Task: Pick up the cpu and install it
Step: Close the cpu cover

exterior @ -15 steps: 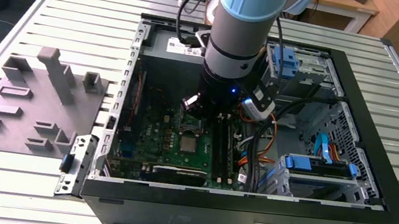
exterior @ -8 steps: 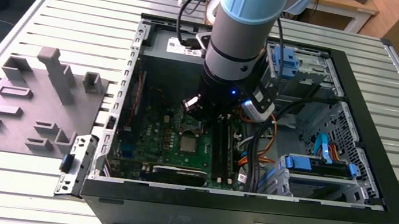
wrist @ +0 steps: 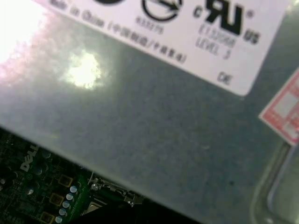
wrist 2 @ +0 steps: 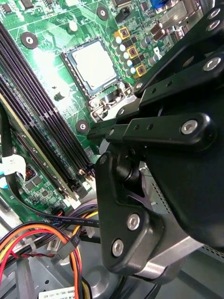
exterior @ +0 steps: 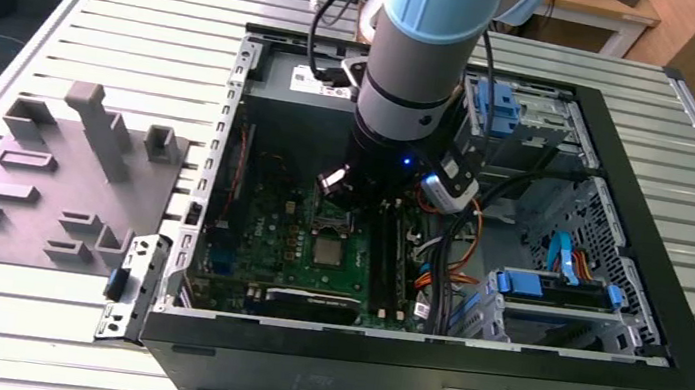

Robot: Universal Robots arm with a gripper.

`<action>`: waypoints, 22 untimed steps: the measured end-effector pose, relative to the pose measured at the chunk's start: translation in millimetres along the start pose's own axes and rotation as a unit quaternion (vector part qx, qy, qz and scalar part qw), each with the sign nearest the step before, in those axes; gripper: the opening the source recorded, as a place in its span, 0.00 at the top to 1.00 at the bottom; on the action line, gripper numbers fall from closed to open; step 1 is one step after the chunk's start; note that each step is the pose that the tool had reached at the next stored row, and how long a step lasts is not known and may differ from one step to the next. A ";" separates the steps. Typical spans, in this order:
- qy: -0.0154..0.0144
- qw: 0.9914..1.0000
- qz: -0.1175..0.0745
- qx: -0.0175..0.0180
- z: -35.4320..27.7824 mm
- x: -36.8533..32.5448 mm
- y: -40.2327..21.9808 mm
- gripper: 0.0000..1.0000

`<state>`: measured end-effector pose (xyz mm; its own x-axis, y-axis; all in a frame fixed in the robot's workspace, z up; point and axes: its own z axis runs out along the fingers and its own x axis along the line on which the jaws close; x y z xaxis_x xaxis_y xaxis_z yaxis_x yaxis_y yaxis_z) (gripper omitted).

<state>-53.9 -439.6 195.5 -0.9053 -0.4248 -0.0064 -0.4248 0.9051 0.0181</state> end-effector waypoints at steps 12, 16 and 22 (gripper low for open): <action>0.000 1.000 -0.002 0.000 0.1 0.3 0.1 0.89; -0.001 1.000 -0.003 0.000 -3.5 0.4 0.3 0.89; 0.000 1.000 -0.004 0.000 -8.1 0.7 0.1 0.89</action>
<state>-54.6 -440.0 203.6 -0.9020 -0.4317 -0.0072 -0.4318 0.9018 0.0178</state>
